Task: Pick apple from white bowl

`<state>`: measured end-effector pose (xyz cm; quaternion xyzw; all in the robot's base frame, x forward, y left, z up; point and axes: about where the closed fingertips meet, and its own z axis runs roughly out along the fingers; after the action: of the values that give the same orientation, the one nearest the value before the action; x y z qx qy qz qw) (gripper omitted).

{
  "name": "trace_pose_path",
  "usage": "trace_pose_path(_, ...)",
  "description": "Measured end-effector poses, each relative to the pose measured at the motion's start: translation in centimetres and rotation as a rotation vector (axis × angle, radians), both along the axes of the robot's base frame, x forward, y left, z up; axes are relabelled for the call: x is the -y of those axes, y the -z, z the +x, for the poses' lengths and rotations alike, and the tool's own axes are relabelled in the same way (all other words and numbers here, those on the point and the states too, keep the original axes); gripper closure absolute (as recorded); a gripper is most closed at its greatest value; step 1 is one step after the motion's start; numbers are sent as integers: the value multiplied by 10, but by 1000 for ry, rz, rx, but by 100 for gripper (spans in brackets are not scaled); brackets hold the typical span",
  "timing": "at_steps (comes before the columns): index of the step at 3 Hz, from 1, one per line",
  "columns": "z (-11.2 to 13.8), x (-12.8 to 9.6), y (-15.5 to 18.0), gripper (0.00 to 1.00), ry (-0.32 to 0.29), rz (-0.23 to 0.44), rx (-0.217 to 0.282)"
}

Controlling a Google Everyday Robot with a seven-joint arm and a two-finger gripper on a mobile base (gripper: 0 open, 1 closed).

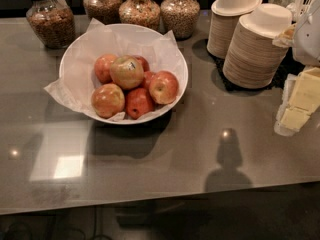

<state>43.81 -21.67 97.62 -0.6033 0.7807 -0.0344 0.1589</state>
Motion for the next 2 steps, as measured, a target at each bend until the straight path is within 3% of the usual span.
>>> trace_pose_path(2, 6, -9, 0, 0, -15, 18, 16)
